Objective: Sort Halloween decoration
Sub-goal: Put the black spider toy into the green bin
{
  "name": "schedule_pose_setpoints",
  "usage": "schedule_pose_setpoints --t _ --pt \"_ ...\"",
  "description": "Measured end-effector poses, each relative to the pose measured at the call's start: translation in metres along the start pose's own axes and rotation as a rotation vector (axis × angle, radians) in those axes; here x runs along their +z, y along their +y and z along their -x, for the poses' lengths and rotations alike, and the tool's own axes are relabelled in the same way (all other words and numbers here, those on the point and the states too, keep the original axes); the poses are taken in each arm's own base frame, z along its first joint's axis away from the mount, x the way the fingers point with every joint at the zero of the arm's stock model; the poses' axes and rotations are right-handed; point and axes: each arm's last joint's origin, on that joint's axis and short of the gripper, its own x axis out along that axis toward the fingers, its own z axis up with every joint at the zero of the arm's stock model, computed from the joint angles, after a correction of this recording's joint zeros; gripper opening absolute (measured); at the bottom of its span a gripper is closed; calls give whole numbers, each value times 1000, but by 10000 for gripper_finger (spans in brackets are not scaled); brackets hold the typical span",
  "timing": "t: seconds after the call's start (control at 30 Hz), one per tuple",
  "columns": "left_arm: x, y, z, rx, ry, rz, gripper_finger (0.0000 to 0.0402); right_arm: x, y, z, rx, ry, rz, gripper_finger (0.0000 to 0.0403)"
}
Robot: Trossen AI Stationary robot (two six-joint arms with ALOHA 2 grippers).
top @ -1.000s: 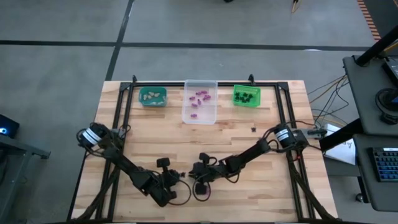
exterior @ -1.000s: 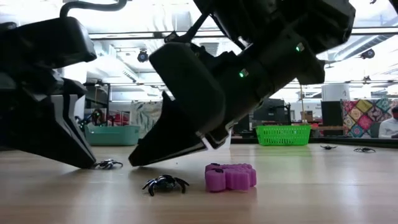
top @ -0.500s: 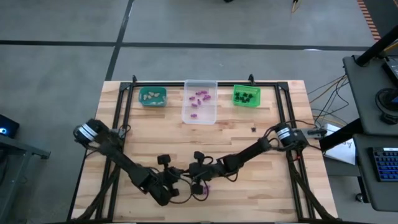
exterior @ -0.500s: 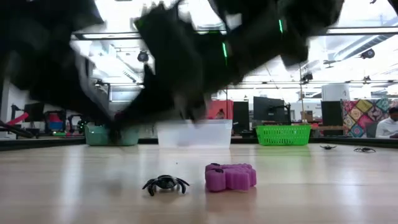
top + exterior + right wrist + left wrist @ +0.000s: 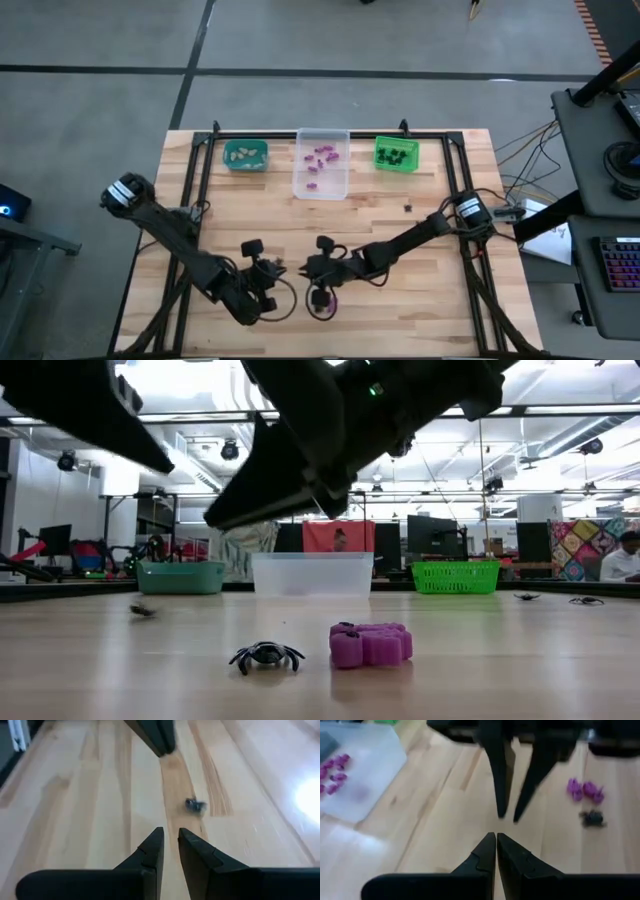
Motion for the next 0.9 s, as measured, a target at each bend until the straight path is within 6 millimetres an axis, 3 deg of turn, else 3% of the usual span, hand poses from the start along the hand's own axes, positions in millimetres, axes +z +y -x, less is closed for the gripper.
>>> schedule_pose_setpoints --t 0.23,0.47,0.7,0.9 --pt "-21 -4 -15 42 77 -16 0 -3 -1 0 -8 30 4 52" --pt "-44 10 -28 87 175 68 0 -6 -2 1 -16 57 24 52" --pt "-64 26 -30 -54 186 74 0 -6 -7 2 -29 92 132 52" --pt "-65 38 -31 -223 56 42 0 1 -35 -3 -48 126 190 52"
